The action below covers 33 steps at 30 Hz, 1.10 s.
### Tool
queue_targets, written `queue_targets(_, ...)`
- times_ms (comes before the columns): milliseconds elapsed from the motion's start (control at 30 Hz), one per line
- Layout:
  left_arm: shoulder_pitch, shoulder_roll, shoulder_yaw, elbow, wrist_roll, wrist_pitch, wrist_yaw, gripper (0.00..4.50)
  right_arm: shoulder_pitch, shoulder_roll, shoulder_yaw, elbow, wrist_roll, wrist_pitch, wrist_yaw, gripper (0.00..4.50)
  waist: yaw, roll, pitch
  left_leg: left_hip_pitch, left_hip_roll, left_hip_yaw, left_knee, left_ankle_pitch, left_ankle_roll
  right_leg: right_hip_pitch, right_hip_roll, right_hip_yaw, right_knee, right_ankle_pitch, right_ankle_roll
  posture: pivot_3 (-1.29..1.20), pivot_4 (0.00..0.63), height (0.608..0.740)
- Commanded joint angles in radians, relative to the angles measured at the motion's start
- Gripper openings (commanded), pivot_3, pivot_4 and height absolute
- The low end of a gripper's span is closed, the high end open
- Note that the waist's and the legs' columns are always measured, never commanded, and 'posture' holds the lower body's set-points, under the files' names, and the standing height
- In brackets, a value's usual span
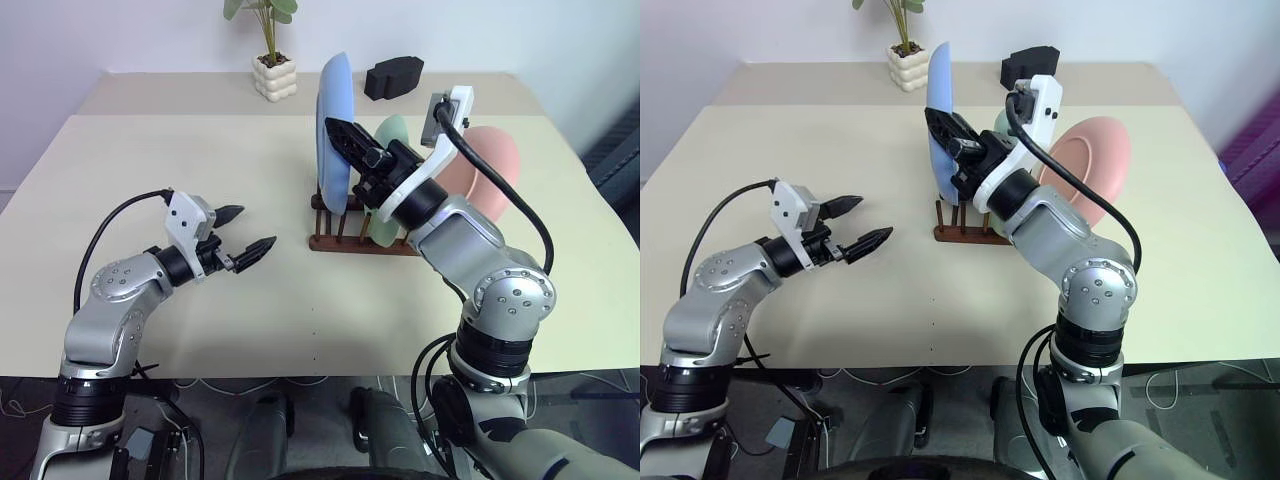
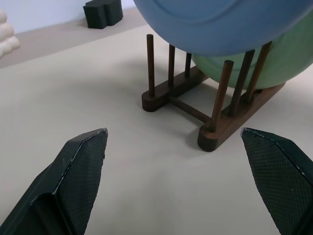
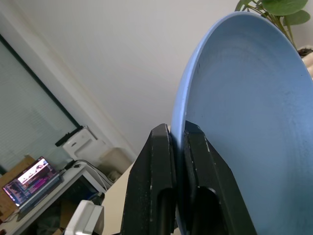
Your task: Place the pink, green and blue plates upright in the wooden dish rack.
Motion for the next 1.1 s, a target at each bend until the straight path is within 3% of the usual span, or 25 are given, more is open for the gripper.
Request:
queue_targets(33, -0.005, 0.008, -0.003, -0.038, -0.006, -0.015, -0.004, 4.48, 0.008, -0.001, 0.001, -0.019, 0.031, -0.017, -0.021, 0.0, 0.0, 0.0, 0.0, 0.0, 0.0, 0.0, 0.0, 0.0, 0.0, 0.0, 0.0, 0.0, 0.0, 0.0, 0.0, 0.0, 0.15, 0.74)
queue_targets(567, 0.004, 0.008, -0.01, -0.048, -0.007, -0.011, -0.015, 4.48, 0.034, -0.001, -0.006, 0.032, 0.107, -0.027, -0.106, 0.0, 0.0, 0.0, 0.0, 0.0, 0.0, 0.0, -0.001, 0.0, 0.0, 0.0, 0.0, 0.0, -0.001, 0.0, 0.0, 0.0, 0.15, 0.74)
queue_targets(667, 0.008, 0.01, -0.012, -0.051, -0.008, -0.011, -0.017, 4.5, 0.038, -0.003, -0.006, 0.036, 0.114, -0.028, -0.115, 1.02, 0.0, 0.0, 0.0, 0.0, 0.0, 0.0, -0.001, 0.0, 0.0, 0.0, 0.0, 0.0, -0.001, 0.0, -0.001, 0.0, 0.15, 0.74)
queue_targets(900, 0.01, 0.012, -0.015, -0.052, -0.009, -0.012, -0.017, 4.5, 0.037, -0.012, 0.0, 0.035, 0.12, -0.033, -0.116, 4.46, 0.0, 0.0, 0.0, 0.0, 0.0, 0.0, -0.001, 0.0, 0.0, 0.0, 0.0, 0.0, -0.001, -0.001, -0.001, 0.0, 0.15, 0.74)
queue_targets(1100, 0.011, 0.01, -0.019, -0.052, -0.009, -0.013, -0.016, 4.5, 0.023, -0.036, 0.011, 0.024, 0.09, -0.037, -0.088, 4.46, 0.0, 0.0, 0.0, 0.0, 0.0, 0.0, -0.002, 0.0, 0.0, 0.0, 0.0, 0.0, -0.002, -0.001, -0.001, 0.0, 0.15, 0.74)
